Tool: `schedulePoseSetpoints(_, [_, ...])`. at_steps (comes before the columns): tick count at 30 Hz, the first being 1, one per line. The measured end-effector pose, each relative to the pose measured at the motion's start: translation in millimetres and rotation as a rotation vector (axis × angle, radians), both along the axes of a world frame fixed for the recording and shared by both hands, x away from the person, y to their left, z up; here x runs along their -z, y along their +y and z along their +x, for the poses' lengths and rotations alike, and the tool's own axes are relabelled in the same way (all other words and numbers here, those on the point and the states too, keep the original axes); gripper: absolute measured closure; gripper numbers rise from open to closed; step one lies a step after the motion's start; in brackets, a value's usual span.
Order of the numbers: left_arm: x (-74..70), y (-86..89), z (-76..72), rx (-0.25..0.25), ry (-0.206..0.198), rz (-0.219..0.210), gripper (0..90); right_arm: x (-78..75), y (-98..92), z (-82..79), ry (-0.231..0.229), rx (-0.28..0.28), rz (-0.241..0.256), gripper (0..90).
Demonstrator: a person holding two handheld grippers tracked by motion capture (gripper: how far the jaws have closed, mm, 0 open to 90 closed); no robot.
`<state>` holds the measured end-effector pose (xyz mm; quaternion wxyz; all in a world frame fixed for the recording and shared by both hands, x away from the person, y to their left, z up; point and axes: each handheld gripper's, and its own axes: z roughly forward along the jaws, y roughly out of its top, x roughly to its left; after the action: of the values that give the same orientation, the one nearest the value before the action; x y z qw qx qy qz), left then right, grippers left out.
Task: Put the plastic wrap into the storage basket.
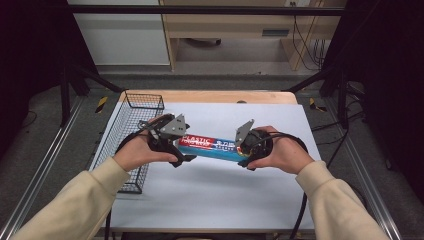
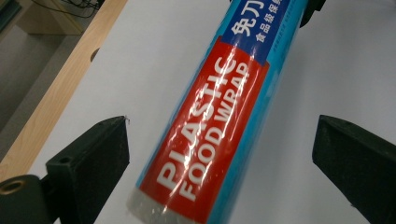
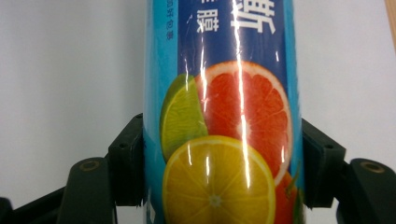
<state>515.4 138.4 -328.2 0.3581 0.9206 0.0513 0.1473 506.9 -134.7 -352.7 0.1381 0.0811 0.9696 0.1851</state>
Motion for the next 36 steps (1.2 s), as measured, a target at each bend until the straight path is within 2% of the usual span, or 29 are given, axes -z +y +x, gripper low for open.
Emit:
schedulePoseSetpoints(3, [-1.0, -7.1, 3.4, 0.034, -0.008, 0.021, 4.0, -3.1, 1.3, -0.4, -0.003, -0.014, -0.002, 32.4])
schedulePoseSetpoints(6, [0.3, -11.0, 6.3, 0.054, 0.001, 0.011, 4.2, -5.2, 2.7, -1.0, 0.0, -0.024, -0.006, 32.5])
schedulePoseSetpoints(7, [2.1, -13.0, 7.9, 0.069, 0.016, -0.003, 4.3, -5.9, 3.5, -2.1, 0.0, -0.026, -0.011, 32.5])
schedulePoseSetpoints(9, [3.3, -14.0, 9.7, 0.082, 0.013, 0.009, 4.4, -5.8, 4.3, -2.6, 0.0, -0.031, -0.019, 32.4])
schedulePoseSetpoints(13, [6.1, -16.1, 9.3, 0.094, 0.013, 0.016, 4.7, -5.1, 5.7, -3.0, 0.008, -0.035, -0.027, 32.4])
schedulePoseSetpoints(18, [9.9, -20.5, 9.7, 0.118, 0.033, 0.036, 5.7, -4.3, 8.6, -3.8, 0.014, -0.042, -0.024, 32.5])
schedulePoseSetpoints(24, [18.8, -29.3, 8.5, 0.16, 0.061, 0.078, 10.6, -6.8, 15.4, -5.3, 0.02, -0.06, -0.033, 32.5])
schedulePoseSetpoints(25, [19.4, -31.9, 7.8, 0.165, 0.054, 0.11, 12.3, -8.8, 18.3, -6.6, 0.017, -0.068, -0.032, 32.5])
schedulePoseSetpoints(27, [20.2, -33.2, 7.5, 0.168, 0.054, 0.114, 13.1, -9.6, 19.3, -7.1, 0.015, -0.071, -0.035, 32.5])
schedulePoseSetpoints(28, [20.3, -35.5, 7.1, 0.17, 0.052, 0.137, 15.5, -10.8, 22.2, -7.8, 0.012, -0.075, -0.037, 32.5])
schedulePoseSetpoints(34, [19.6, -38.5, 6.6, 0.162, 0.05, 0.184, 22.6, -12.2, 25.8, -8.2, 0.01, -0.078, -0.038, 32.5])
schedulePoseSetpoints(36, [19.8, -39.7, 6.1, 0.17, 0.044, 0.225, 24.7, -12.6, 26.8, -8.2, 0.014, -0.084, -0.039, 32.5])
